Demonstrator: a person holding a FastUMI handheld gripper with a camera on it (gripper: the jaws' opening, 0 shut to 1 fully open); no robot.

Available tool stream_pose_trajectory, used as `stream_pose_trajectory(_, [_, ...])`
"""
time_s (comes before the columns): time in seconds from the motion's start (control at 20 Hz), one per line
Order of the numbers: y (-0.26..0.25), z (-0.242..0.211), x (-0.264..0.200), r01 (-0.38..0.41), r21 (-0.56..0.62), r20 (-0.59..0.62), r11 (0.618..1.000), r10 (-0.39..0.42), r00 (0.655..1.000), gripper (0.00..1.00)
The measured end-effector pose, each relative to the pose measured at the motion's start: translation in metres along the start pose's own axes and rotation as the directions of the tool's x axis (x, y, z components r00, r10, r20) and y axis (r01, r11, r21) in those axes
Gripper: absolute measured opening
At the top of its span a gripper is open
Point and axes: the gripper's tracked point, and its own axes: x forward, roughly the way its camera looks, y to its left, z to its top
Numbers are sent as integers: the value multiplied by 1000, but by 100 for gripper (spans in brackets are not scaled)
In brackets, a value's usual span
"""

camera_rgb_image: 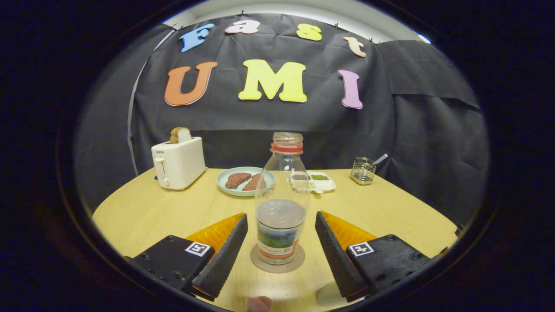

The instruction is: Take the bottle from table, then pour the juice into the cup, finally place the bottle on the coaster

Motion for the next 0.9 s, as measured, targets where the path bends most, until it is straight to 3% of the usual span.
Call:
stream_pose_trajectory(0.25, [12, 25, -49, -35, -2, 22, 999, 35, 999, 100])
stream_pose_trajectory(0.6, [13, 105, -139, -68, 33, 159, 997, 62, 985, 100])
stream_pose_trajectory(0.9, [13, 147, -202, -105, 81, 257, 991, 81, 963, 100])
